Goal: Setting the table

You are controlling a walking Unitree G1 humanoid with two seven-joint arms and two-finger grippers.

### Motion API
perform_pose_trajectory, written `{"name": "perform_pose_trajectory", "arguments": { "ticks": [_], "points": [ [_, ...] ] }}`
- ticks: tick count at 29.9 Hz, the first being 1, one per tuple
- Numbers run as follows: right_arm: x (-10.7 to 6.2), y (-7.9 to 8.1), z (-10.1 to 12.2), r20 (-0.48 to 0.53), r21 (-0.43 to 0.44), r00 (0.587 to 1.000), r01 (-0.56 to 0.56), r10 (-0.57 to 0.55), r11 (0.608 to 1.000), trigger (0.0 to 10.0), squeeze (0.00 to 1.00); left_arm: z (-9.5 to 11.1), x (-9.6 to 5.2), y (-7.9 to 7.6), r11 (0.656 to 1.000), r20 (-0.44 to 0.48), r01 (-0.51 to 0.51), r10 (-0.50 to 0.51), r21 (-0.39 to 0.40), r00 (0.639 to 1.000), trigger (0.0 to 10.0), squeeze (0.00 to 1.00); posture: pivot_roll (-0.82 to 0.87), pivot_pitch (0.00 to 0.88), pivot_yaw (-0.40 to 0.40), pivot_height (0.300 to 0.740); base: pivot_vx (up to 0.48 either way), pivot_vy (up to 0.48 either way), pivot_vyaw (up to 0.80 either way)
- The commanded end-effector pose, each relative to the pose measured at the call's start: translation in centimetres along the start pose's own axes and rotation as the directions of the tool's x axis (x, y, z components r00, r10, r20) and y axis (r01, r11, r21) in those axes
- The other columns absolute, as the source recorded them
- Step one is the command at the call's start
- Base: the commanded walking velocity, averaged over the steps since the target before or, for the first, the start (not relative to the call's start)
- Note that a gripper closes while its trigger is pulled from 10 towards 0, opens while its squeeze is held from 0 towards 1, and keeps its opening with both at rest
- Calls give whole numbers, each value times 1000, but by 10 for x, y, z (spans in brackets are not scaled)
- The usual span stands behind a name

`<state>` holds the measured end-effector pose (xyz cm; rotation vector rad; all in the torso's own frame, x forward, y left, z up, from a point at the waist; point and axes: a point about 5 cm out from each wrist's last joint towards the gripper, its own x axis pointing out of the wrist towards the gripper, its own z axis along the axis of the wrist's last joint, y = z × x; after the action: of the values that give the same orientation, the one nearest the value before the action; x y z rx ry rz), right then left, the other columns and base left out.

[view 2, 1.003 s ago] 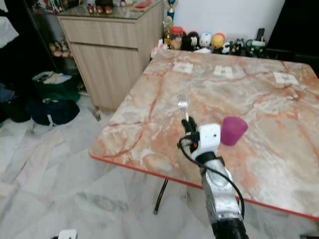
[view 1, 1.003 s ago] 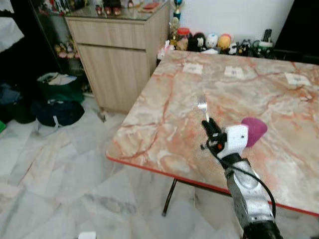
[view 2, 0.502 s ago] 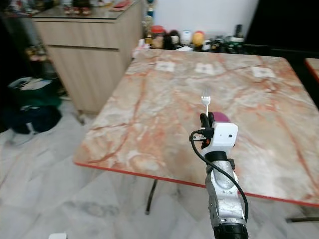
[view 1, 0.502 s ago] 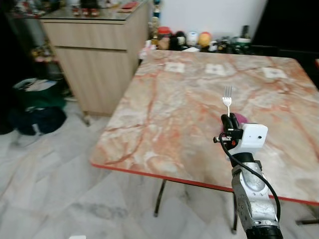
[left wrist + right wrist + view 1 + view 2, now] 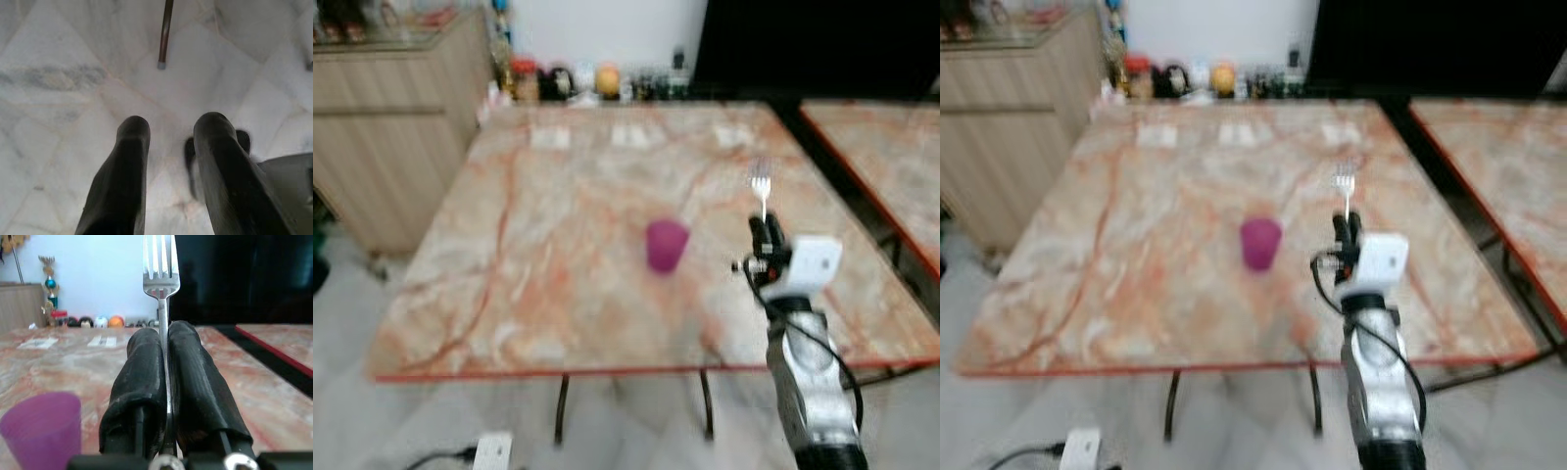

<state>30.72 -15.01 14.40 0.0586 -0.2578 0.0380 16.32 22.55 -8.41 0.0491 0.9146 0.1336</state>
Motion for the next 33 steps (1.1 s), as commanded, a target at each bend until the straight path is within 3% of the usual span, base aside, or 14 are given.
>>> {"name": "perform_pose_trajectory", "arguments": {
  "ticks": [1, 9, 14, 24, 33],
  "points": [
    [2, 1, 7, 34, -14, 999, -10, 10, 1000, 10000, 0, -5, -1, 0, 1000, -30, -5, 5, 6, 1000, 10000, 0, -67, 0, -13, 740, 0, -458, 0],
    [3, -1, 5, 21, -4, 1000, 7, -7, 1000, 10000, 0, -7, -2, 9, 1000, -40, -17, 18, 6, 999, 10000, 0, -65, 0, -9, 740, 0, -458, 0],
    [2, 0, 5, 28, 1, 1000, 6, -6, 1000, 10000, 0, -12, -4, 11, 1000, -46, -18, 18, 12, 999, 10000, 0, -65, 0, -5, 740, 0, -454, -760],
    [2, -1, 5, 32, -10, 999, 12, -12, 1000, 10000, 0, -25, -8, 8, 1000, -62, -14, 15, 15, 998, 10000, 0, -71, 0, -3, 740, 0, -446, 0],
    [3, -1, 4, 32, -16, 999, 18, -18, 1000, 10000, 0, -30, -11, 19, 1000, -74, -25, 26, 15, 997, 10000, 0, -73, 0, 3, 740, 0, -440, 0]
  ]
}}
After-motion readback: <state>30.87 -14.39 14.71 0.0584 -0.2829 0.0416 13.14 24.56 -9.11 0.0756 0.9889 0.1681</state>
